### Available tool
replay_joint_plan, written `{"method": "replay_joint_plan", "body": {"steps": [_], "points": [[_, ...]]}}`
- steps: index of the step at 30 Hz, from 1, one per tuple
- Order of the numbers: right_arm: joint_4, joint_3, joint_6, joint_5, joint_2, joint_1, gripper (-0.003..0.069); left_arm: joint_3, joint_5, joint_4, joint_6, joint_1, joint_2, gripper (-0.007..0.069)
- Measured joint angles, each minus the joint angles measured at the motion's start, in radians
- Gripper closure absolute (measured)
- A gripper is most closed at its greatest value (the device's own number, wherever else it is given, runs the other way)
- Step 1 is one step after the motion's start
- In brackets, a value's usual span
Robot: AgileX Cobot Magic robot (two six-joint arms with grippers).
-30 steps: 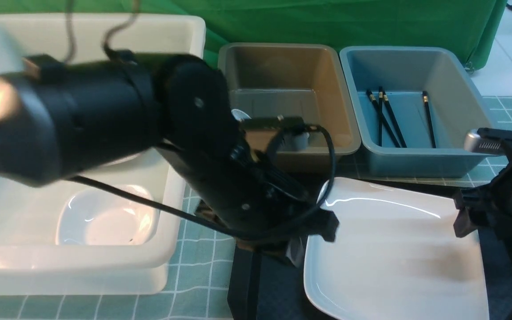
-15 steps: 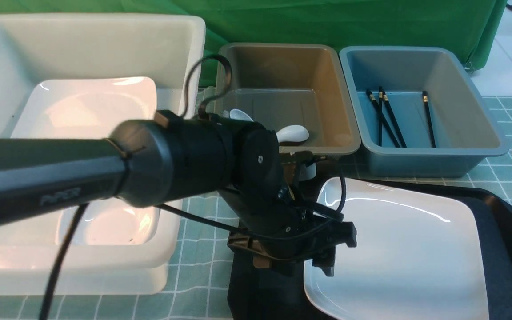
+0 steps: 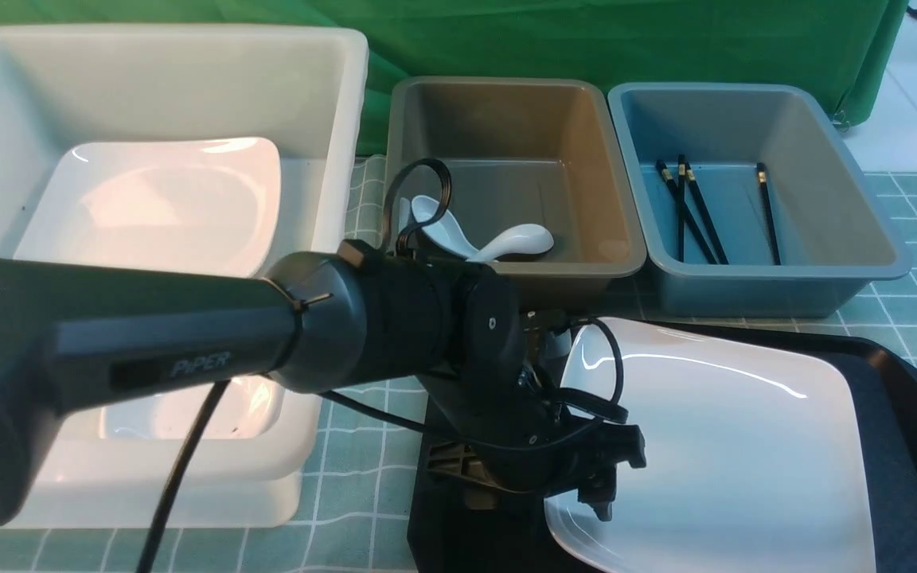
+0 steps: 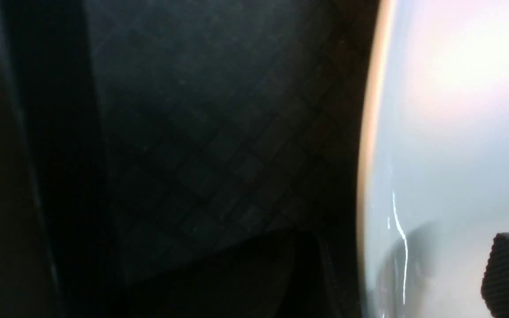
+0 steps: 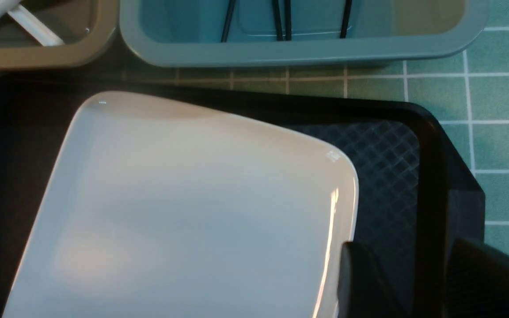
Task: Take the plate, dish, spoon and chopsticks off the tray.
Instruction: Use the left arm to grab a plate from the dinner plate
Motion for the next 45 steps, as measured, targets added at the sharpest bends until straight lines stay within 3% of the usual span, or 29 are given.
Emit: {"method": "replay_joint_plan", "body": {"steps": [11,14,19,45], "points": [[0.000,0.000,0.001,-0.004,0.000,0.000,0.0354,-0.002,-0.021,-0.039,0.010,0.000,0.026,0.0211],[0.000,0.000,-0.001,-0.007,0.000,0.000,0.0354,-0.002,-0.023,-0.031,0.010,0.000,0.029,0.0286],[0.000,0.000,-0.004,-0.007,0.000,0.000,0.0354,-0.004,-0.040,-0.048,0.003,0.001,0.032,0.0501],[0.000,0.000,-0.024,-0.009,0.000,0.000,0.0354,-0.009,0.024,-0.034,0.098,0.037,-0.143,0.0603]]}}
